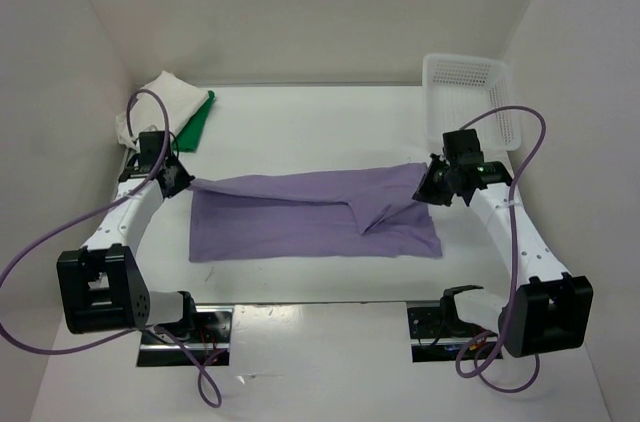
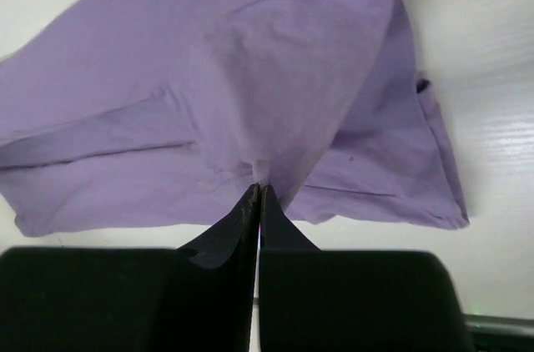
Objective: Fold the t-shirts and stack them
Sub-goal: Fold the other side of the tshirt into a rectangle
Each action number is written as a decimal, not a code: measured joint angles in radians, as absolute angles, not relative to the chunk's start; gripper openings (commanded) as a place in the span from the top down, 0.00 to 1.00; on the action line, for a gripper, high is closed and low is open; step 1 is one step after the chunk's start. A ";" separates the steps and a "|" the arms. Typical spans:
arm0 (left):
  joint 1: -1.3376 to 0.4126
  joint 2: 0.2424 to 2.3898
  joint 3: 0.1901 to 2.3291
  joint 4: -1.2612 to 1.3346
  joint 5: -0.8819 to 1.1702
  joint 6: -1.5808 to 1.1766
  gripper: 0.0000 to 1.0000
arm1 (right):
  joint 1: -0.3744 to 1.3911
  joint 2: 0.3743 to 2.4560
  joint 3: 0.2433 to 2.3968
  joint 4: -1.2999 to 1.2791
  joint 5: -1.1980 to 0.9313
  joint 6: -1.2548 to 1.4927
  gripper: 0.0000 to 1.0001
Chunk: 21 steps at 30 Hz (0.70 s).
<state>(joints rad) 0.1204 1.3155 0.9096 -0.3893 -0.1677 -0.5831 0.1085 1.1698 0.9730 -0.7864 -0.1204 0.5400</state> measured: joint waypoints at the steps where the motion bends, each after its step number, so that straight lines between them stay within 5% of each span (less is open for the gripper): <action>1: 0.128 1.316 0.906 -0.400 -0.169 -0.583 0.91 | 0.109 1.168 0.973 -0.796 -0.112 0.543 1.00; 6: 0.149 1.295 0.880 -0.424 -0.180 -0.584 0.79 | 0.109 1.167 0.976 -0.871 -0.070 0.555 0.99; 10: 0.157 1.279 0.878 -0.437 -0.179 -0.600 0.51 | 0.109 1.165 0.976 -0.930 -0.039 0.558 0.77; 13: 0.157 1.248 0.870 -0.442 -0.179 -0.617 0.51 | 0.109 1.153 0.976 -0.966 -0.029 0.558 0.61; 16: 0.147 1.218 0.871 -0.442 -0.170 -0.628 0.51 | 0.120 1.124 0.990 -0.999 -0.009 0.558 0.63; 21: 0.053 1.216 0.878 -0.412 -0.111 -0.631 0.58 | 0.211 1.139 1.072 -0.999 0.013 0.531 0.97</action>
